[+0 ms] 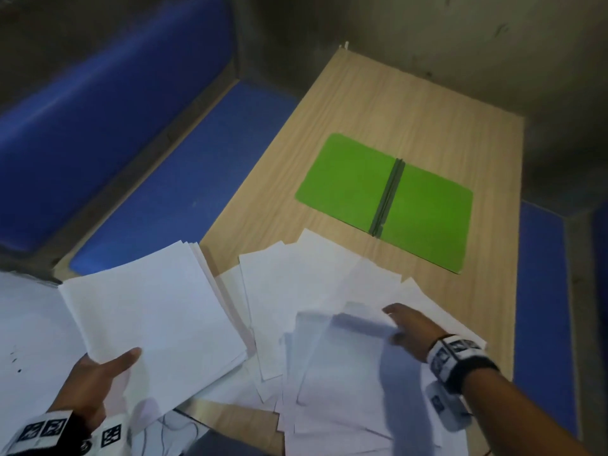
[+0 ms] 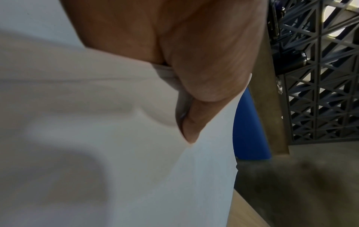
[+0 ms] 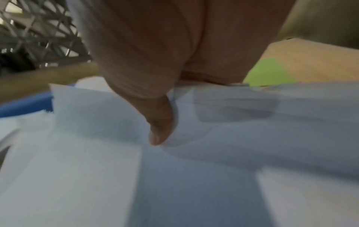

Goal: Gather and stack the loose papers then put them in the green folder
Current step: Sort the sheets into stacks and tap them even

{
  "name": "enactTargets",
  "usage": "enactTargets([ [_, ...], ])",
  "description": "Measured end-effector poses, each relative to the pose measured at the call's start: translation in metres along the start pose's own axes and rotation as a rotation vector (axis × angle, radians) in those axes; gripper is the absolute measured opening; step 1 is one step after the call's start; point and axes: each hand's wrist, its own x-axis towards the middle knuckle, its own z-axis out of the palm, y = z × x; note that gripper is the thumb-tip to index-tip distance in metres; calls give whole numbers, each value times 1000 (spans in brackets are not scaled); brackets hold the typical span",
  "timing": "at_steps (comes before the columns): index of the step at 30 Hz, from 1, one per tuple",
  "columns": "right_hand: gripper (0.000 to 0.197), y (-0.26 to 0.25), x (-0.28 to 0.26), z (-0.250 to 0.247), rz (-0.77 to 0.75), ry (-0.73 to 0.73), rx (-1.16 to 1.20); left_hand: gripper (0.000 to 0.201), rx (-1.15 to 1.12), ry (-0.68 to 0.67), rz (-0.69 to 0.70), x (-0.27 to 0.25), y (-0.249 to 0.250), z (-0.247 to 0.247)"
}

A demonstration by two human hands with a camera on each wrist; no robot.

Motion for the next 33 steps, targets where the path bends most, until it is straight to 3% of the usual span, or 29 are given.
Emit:
enactTargets([
  [4,38,-22,13,21,-109,81,-229,37,3,-27,15,-5,3,4],
  [11,47,-34,20,28,-88,-59,-314,47,36,15,26,3,-5,1],
  [16,33,-40,15,23,-109,-69,-396,43,22,-12,43,4,3,6],
  [20,15,-33,-3,0,-121,16,-246,42,-22,-43,46,8,13,10],
  [22,15,-24,-14,-17,-98,86,-123,42,-28,-51,43,12,17,10],
  [27,13,9,-52,-62,-53,273,399,40,10,-102,133,14,26,18],
  [30,22,8,-91,-84,-126,355,715,45,43,-122,243,6,33,34],
  [33,22,-7,-124,-95,-194,437,940,38,-2,-185,297,-4,41,60],
])
